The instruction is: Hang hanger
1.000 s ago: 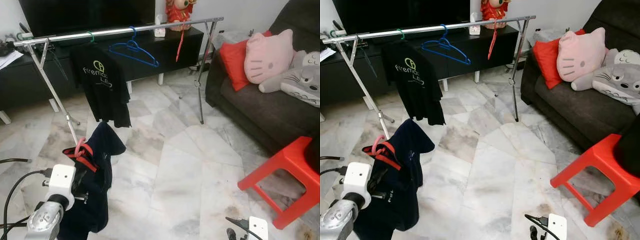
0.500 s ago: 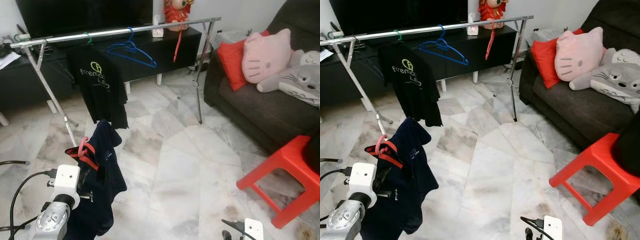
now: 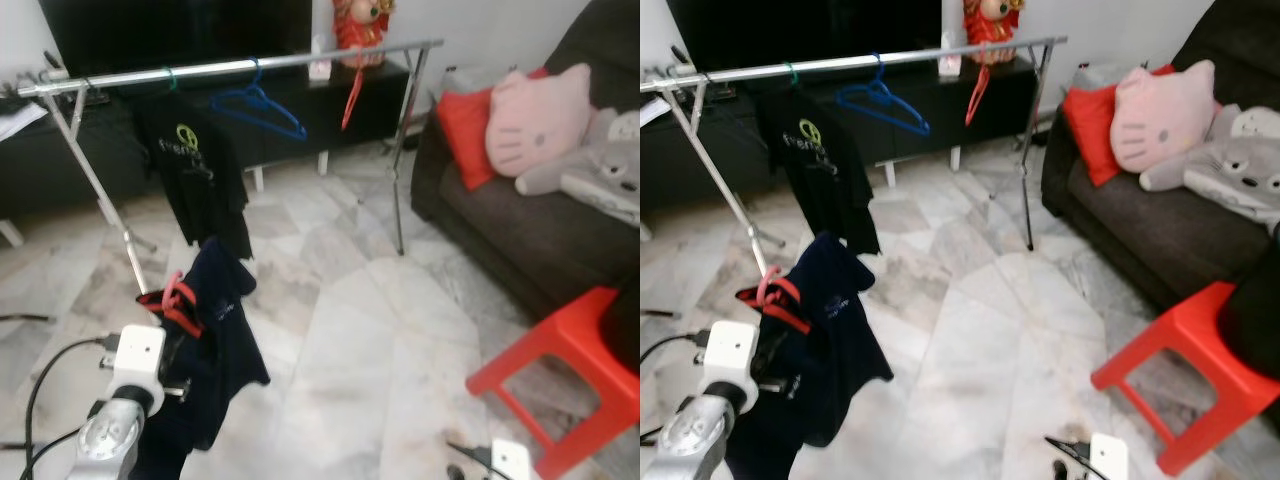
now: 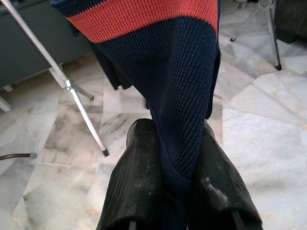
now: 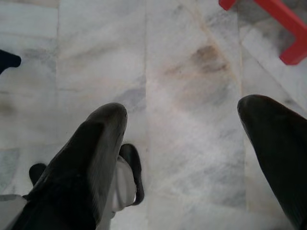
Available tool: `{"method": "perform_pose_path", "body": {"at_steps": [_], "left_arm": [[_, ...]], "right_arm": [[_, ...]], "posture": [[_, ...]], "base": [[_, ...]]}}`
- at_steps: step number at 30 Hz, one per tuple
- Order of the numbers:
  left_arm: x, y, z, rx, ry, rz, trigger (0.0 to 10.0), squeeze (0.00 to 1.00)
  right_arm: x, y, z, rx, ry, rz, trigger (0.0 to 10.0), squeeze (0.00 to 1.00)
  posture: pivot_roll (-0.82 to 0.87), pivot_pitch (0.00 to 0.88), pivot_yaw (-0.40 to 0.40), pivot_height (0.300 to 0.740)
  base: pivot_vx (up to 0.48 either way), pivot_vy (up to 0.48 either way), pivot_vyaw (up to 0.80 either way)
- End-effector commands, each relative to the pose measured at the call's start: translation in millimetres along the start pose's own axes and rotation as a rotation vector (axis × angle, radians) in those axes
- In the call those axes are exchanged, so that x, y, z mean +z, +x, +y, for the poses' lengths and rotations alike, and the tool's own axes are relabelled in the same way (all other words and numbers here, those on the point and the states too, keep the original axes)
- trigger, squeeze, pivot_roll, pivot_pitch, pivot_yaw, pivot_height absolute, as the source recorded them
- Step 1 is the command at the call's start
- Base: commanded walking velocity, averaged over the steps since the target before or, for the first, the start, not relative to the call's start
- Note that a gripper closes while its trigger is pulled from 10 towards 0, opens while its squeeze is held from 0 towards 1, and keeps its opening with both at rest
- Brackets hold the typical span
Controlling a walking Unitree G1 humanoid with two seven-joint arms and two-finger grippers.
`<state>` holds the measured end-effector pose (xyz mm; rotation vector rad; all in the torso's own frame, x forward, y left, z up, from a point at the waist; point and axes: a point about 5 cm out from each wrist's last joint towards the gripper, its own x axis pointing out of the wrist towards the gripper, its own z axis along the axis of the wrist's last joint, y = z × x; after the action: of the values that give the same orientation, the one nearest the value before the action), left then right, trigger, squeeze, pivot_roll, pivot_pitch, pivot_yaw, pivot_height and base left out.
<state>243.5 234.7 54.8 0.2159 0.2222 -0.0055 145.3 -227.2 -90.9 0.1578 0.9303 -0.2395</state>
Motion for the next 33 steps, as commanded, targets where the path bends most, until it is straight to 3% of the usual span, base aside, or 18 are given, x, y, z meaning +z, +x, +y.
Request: {"method": "perform_pose_path", "body": {"at_steps": [1, 13, 23, 33], "left_arm": [[3.8, 1.7, -1.4, -0.003, -0.001, -0.015, 10.0, 0.0], [4.3, 3.8, -9.0, -0.018, -0.011, -0.001, 10.0, 0.0], [4.2, 1.6, -20.0, -0.046, -0.073, -0.011, 10.0, 0.0], [6.1, -4.3, -18.7, -0.053, -0.04, -0.033, 10.0, 0.0]], "right_arm": [[-2.4, -1.1, -5.8, -0.017, -0.002, 0.016, 10.0, 0.0], [0.9, -0.2, -5.2, -0.018, -0.019, 0.012, 10.0, 0.0], [0.3, 0.5, -1.9, -0.001, -0.007, 0.024, 10.0, 0.0], [2.3, 1.1, -1.9, -0.003, -0.018, 0.026, 10.0, 0.0]], "posture": [[-0.11, 0.0, -0.02, 0.74], [-0.12, 0.0, -0.021, 0.74], [-0.12, 0.0, -0.023, 0.74], [-0.13, 0.0, -0.02, 0.74]], "base": [[0.0, -0.349, 0.0], [0.0, -0.348, 0.0], [0.0, 0.0, 0.0], [0.108, 0.0, 0.0]]}}
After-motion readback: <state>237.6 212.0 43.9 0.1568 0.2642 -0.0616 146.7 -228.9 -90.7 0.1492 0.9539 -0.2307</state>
